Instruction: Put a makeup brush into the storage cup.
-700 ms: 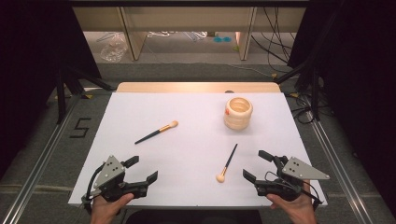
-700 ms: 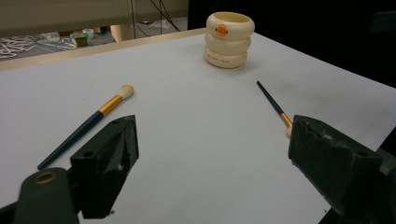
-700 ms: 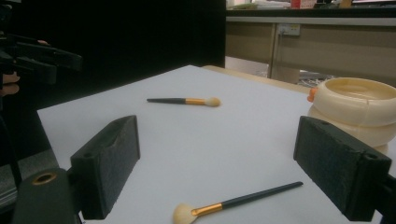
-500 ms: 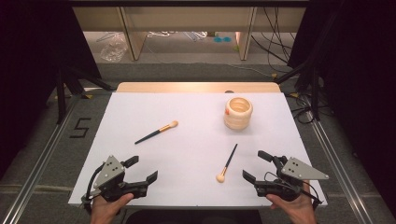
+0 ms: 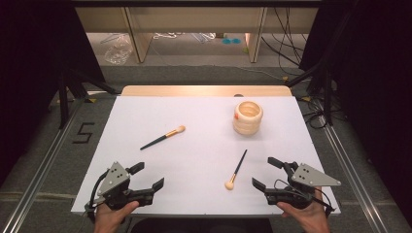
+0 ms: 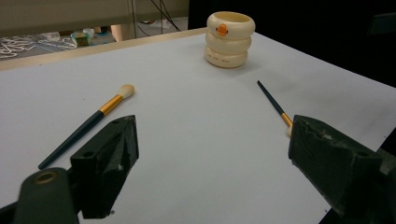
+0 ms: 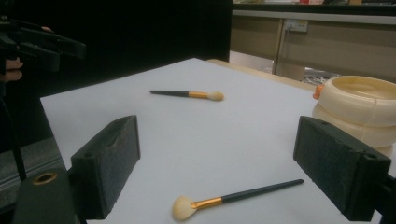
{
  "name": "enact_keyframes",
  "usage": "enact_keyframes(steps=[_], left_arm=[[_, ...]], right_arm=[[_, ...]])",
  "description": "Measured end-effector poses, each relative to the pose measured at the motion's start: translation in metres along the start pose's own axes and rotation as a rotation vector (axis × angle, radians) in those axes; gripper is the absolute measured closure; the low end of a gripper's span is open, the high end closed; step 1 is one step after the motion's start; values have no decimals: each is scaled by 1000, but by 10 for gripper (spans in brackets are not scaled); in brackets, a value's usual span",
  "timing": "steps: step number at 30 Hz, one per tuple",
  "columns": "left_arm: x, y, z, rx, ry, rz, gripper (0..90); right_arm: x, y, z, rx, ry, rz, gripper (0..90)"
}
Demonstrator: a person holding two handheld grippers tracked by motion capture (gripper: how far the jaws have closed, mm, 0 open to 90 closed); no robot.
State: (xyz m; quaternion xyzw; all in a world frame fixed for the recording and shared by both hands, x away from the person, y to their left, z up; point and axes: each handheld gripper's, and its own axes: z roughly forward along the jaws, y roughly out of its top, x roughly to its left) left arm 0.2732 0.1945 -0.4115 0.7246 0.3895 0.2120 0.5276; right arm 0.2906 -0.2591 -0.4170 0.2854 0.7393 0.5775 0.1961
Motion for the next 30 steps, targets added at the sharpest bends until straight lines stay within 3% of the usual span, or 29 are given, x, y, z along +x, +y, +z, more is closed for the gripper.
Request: enact_keyframes(steps=[1, 6, 7, 14, 15, 16, 18, 21, 22, 30], left_arm=[[0, 0, 0, 2, 0, 1, 157], [0, 0, 0, 3, 2, 1, 156], [0, 0, 0, 3, 0, 2, 156], [1, 0, 0, 5, 2, 3, 157], [1, 0, 1, 5, 3, 2, 157], [0, -1, 1, 6, 9, -20, 157], [0, -1, 0, 5, 10, -22, 157], [0, -1, 0, 5, 9, -22, 156], [1, 0, 0, 5, 5, -2, 157], [2, 0, 1, 1, 1, -6, 157]], right_arm=[[0, 0, 1, -14, 6, 1, 156], [-2, 1, 6, 21, 33, -32, 157], [-4, 3, 7, 30, 28, -63, 157], [-10, 6, 10, 45, 38, -75, 157], [-12, 7, 11, 68, 34, -83, 157], [-12, 7, 11, 68, 34, -83, 157], [-14, 7, 13, 64, 38, -85, 156], [-18, 8, 15, 116, 52, -112, 158], [-20, 8, 17, 117, 47, -116, 158], [-31, 12, 24, 175, 88, -151, 159]])
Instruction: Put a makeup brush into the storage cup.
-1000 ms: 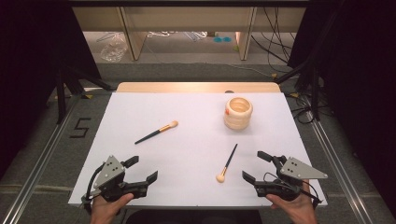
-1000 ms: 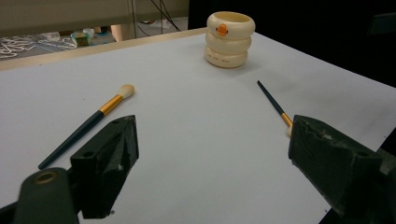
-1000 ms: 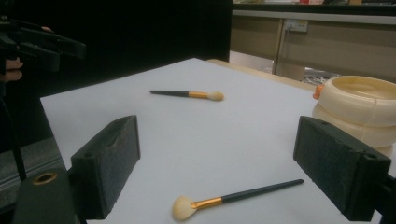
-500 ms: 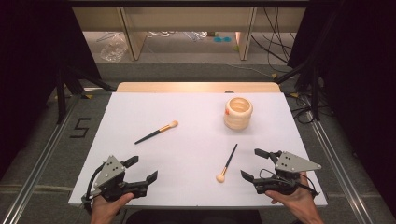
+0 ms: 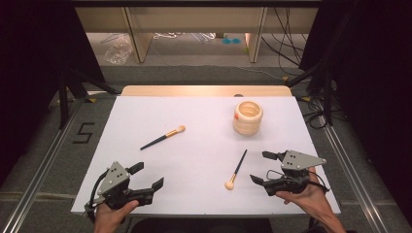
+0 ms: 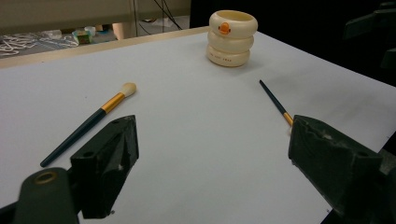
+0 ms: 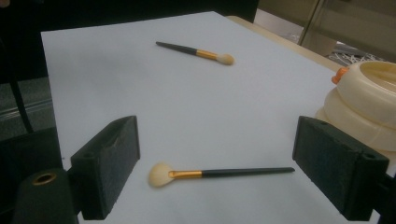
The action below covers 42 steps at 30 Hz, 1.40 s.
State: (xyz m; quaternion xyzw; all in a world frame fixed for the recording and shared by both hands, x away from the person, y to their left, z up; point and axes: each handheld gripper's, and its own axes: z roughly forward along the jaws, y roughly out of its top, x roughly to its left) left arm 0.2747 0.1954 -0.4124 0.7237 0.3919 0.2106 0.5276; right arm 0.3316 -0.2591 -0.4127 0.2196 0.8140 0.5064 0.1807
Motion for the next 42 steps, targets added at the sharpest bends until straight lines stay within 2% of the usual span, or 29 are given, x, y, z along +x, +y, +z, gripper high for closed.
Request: enact_keyframes(steps=[7, 12, 14, 17, 19, 20, 23, 24, 26, 27, 29, 37, 38, 42], left_arm=[[0, 0, 0, 5, 6, -1, 157], [0, 0, 0, -1, 2, -2, 157], [-1, 0, -1, 4, 9, -22, 157], [-1, 0, 0, -2, 8, -28, 157], [0, 0, -1, 5, 7, -2, 157], [0, 0, -1, 5, 7, -2, 157], [0, 0, 0, -3, 1, -5, 157], [-1, 0, -1, 4, 8, -23, 157], [-1, 0, 0, -1, 6, -24, 157], [0, 0, 0, -5, 3, -26, 157], [0, 0, -1, 2, 8, -23, 157], [0, 0, 0, -6, 3, -27, 157], [1, 0, 0, -2, 5, -10, 157], [1, 0, 0, -1, 1, -4, 157]], right_arm=[[-11, 1, 7, 54, 8, -36, 166], [-21, 4, 19, 123, 31, -82, 186], [-25, 5, 22, 135, 32, -95, 197], [-30, 7, 27, 152, 33, -112, 204], [-32, 8, 30, 169, 32, -121, 204], [-32, 8, 30, 169, 32, -121, 204], [-35, 8, 36, 194, 52, -136, 218], [-36, 7, 42, 225, 72, -153, 229], [-37, 7, 45, 241, 84, -162, 231], [-37, 7, 51, 271, 95, -167, 231], [-40, 6, 56, 292, 109, -178, 233], [-47, 6, 69, 329, 114, -202, 238], [-48, 6, 70, 334, 110, -199, 234], [-49, 5, 77, 359, 124, -210, 239]])
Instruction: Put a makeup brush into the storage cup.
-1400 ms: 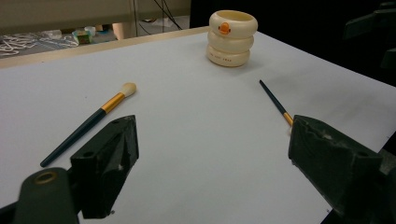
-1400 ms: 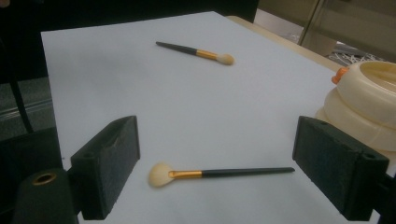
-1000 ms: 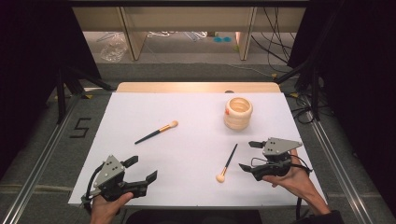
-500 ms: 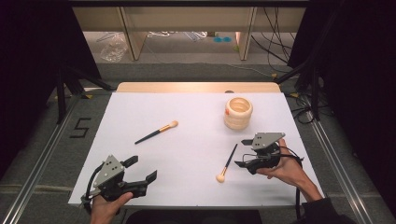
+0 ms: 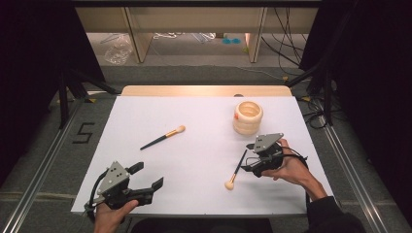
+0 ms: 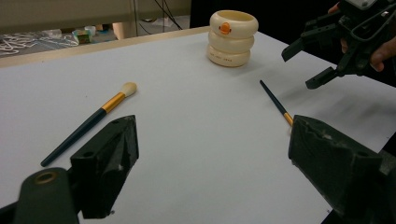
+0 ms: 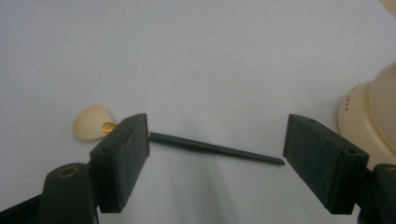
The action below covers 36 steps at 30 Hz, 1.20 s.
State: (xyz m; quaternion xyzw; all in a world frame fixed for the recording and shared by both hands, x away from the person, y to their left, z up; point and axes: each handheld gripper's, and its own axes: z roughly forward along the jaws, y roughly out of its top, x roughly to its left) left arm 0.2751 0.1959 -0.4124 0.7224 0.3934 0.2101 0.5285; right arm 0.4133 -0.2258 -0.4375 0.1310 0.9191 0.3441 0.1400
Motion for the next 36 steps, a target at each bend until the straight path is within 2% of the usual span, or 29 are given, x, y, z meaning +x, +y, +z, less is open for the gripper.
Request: enact_keyframes(steps=[4, 7, 16, 25, 36], left_arm=[[0, 0, -1, 6, 5, 8, 157], [0, 0, -1, 6, 7, 8, 157], [1, 0, 0, 14, 19, 0, 157], [1, 0, 0, 15, 20, -2, 157], [1, 0, 0, 14, 18, -2, 157]], right_arm=[[-1, 3, 5, 19, 15, -21, 242], [-5, 6, 14, 44, 64, -53, 250], [-12, 5, 27, 59, 133, -59, 258], [-12, 4, 36, 105, 167, -86, 269], [-12, 2, 44, 149, 204, -96, 285]])
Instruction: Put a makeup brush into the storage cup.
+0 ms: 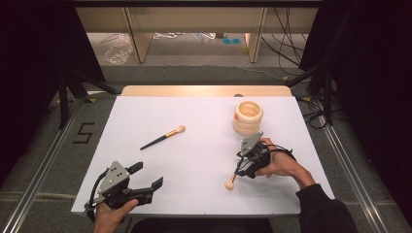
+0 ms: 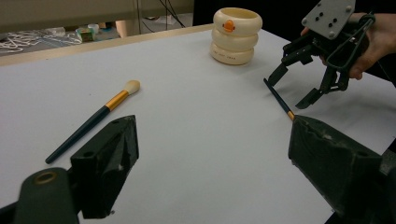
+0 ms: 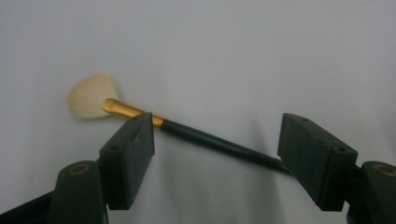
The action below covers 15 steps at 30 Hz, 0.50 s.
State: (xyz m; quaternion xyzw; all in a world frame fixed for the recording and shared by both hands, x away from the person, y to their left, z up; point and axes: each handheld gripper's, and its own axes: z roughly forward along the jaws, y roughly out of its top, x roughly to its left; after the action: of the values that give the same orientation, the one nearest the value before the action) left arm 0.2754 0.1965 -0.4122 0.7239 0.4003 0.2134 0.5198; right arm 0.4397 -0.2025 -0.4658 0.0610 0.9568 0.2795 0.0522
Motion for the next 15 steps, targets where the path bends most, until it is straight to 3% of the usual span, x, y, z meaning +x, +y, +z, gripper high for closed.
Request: enact_keyframes(steps=[15], left_arm=[[0, 0, 0, -2, 1, 1, 157]], right_arm=[[-5, -2, 5, 23, 17, 18, 290]])
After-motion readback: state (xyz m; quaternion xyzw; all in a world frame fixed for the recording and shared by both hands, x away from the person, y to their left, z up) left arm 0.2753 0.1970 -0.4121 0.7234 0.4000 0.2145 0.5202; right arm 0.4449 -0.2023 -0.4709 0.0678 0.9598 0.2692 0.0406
